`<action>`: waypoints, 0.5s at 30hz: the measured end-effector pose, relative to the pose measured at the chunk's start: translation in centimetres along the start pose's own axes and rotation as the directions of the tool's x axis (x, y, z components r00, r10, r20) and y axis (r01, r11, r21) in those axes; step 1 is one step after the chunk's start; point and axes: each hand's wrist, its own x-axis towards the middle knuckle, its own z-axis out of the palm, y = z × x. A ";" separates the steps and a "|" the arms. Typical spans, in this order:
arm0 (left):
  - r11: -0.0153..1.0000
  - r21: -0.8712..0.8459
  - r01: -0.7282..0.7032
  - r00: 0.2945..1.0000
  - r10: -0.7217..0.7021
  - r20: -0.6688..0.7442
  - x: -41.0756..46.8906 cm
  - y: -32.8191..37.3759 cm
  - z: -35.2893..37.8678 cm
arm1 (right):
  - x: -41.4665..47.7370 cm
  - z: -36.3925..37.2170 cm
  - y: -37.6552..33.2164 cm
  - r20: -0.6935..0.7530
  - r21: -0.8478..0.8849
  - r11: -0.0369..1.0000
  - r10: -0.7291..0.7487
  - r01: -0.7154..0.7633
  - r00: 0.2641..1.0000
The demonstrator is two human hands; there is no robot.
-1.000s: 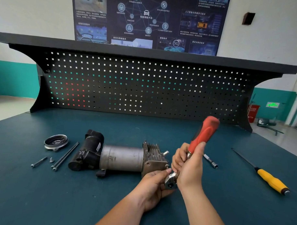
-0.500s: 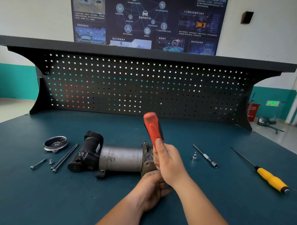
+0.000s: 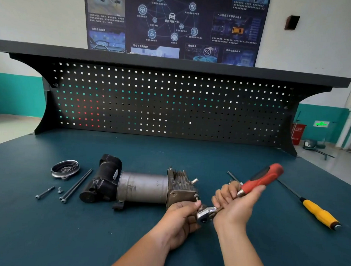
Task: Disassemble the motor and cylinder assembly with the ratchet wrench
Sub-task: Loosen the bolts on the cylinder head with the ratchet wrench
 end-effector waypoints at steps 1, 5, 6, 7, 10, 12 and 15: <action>1.000 0.000 0.004 1.000 -0.004 0.001 -0.1 0.0 0.0 | -0.1 0.0 0.1 0.000 -0.008 1.000 -0.006 0.006 1.000; 1.000 0.011 0.009 1.000 -0.010 0.014 -0.2 0.2 -0.1 | -0.2 0.6 0.2 0.108 -0.121 0.992 -0.023 0.036 0.994; 1.000 0.008 0.006 1.000 -0.006 0.009 -0.2 0.2 -0.1 | -0.3 0.9 0.2 0.147 -0.155 0.987 -0.027 0.050 0.989; 1.000 0.006 0.002 1.000 -0.002 0.001 -0.1 0.2 -0.2 | -0.3 1.2 0.2 0.185 -0.182 0.981 -0.031 0.066 0.982; 1.000 0.007 -0.008 1.000 0.008 -0.004 -0.1 0.2 -0.2 | -0.6 2.0 0.2 0.276 -0.281 0.954 -0.020 0.101 0.961; 1.000 -0.003 -0.014 1.000 0.015 0.016 0.0 0.1 -0.3 | -0.5 2.4 0.3 0.317 -0.361 0.925 0.000 0.120 0.948; 1.000 -0.002 -0.031 0.998 0.031 0.063 0.1 -0.1 -0.4 | -0.5 3.3 0.8 0.413 -0.524 0.824 0.026 0.214 0.910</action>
